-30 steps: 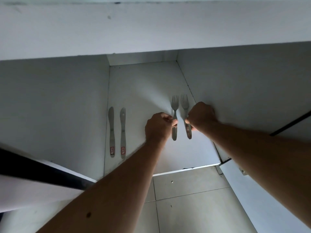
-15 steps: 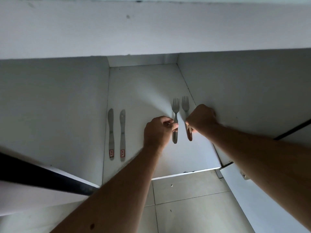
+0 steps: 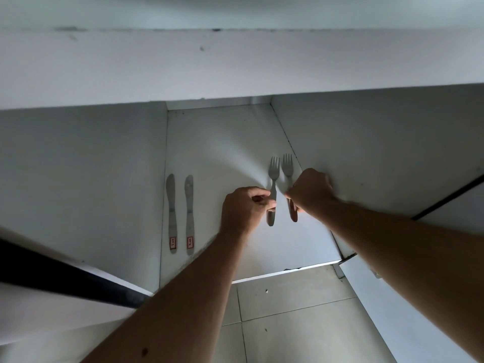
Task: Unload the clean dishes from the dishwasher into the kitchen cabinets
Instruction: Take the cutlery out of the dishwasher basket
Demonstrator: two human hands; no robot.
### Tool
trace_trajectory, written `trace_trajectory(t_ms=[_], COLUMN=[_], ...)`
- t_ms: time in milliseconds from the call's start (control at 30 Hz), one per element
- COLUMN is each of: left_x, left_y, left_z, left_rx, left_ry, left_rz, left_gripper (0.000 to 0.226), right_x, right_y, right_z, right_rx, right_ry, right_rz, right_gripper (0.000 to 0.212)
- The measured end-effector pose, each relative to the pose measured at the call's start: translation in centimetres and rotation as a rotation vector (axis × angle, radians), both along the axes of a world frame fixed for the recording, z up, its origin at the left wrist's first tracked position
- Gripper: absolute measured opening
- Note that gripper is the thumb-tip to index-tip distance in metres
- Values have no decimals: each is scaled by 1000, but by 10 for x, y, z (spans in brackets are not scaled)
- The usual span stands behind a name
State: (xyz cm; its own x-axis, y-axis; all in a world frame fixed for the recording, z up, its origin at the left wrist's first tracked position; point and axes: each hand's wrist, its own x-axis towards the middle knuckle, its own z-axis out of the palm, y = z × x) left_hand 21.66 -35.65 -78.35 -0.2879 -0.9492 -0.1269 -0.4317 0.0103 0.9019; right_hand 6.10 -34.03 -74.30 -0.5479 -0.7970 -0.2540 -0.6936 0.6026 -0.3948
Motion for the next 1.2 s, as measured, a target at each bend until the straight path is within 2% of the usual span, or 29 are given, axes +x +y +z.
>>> trace_trajectory(t_ms=[100,267,433,567,800,933,1133,1200], left_x=[3,9,12,10,9,8,11,13], left_y=[2,6,7,7,9,10,7,6], left_z=[4,10,12,10,8,6,5,6], left_rx=[-9,-94,-119,-99,-96,-104,-140,-144], left_ry=[-33,-131,-162,-151,-131,-121,-109,-116], left_rz=[-48,-136,-179,-178,-157,-137,-144,-154], left_gripper=[35,42,51,42,44,42,27,24], right_x=[0,11,15,16,14,13,14,14], right_y=[3,4,3,3,5,7,10,13], right_z=[2,11,11,12,15,14,17,21], right_rx=[-6,87,148,167,144,100,81,63], right_ry=[-2,136,135,141,138,124,85,83], right_rz=[6,52,21,45,74,43,45,50], right_gripper=[20,7,20,19,12,23,10,12])
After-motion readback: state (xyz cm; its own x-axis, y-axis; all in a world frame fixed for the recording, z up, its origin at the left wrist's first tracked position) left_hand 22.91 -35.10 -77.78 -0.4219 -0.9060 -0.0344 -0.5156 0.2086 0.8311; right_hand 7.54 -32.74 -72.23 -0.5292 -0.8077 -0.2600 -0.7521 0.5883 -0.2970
